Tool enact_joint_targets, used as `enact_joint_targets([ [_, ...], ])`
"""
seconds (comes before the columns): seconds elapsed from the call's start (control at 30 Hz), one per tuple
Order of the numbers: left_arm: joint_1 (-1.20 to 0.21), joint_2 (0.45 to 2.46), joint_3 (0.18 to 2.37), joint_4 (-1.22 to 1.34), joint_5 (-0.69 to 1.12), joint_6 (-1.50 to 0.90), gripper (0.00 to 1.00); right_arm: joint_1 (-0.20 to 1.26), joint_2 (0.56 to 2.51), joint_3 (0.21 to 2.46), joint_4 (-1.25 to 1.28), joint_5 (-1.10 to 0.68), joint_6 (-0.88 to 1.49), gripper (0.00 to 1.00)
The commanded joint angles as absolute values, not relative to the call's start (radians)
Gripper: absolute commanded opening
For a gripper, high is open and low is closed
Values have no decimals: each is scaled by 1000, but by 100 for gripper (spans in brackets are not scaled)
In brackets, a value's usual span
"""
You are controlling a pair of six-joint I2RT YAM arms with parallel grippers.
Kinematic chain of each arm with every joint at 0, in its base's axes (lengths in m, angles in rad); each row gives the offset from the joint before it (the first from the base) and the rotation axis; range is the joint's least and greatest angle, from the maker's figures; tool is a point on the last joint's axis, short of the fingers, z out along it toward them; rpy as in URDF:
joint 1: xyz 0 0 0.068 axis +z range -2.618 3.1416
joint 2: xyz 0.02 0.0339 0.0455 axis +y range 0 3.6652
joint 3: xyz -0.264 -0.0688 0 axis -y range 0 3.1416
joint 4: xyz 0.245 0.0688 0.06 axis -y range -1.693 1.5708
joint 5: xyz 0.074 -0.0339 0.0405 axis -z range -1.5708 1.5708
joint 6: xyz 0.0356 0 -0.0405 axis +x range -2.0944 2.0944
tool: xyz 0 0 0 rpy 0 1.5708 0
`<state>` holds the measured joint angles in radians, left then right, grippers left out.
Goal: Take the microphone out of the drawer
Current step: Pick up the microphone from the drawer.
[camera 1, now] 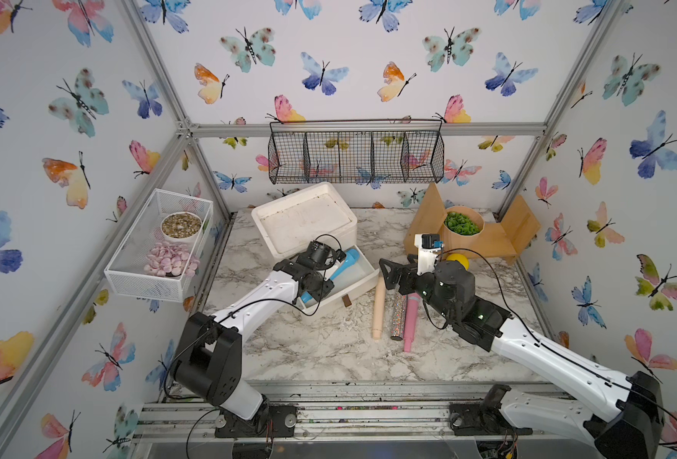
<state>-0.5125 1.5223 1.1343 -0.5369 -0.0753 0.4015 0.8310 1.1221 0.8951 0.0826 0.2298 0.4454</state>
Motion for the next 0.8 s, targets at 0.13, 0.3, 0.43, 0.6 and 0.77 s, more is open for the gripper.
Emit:
enact_joint_targets([
  [0.13,-525,1411,1098,-477,-8,465,23,834,1116,908,80,221,437,98],
  [0.3,-526,1388,1105,-460,6,428,23,834,1103,898,84,224,448,98],
  [0.43,-526,1358,1101,-425,25,381,24,833,1088,884,89,237,455,98],
  [0.6,-525,1335,1134,-394,35,295,24,833,1066,861,91,256,464,98],
  [0.77,-526,1328,1189,-369,103,197,25,834,1044,836,81,287,475,98],
])
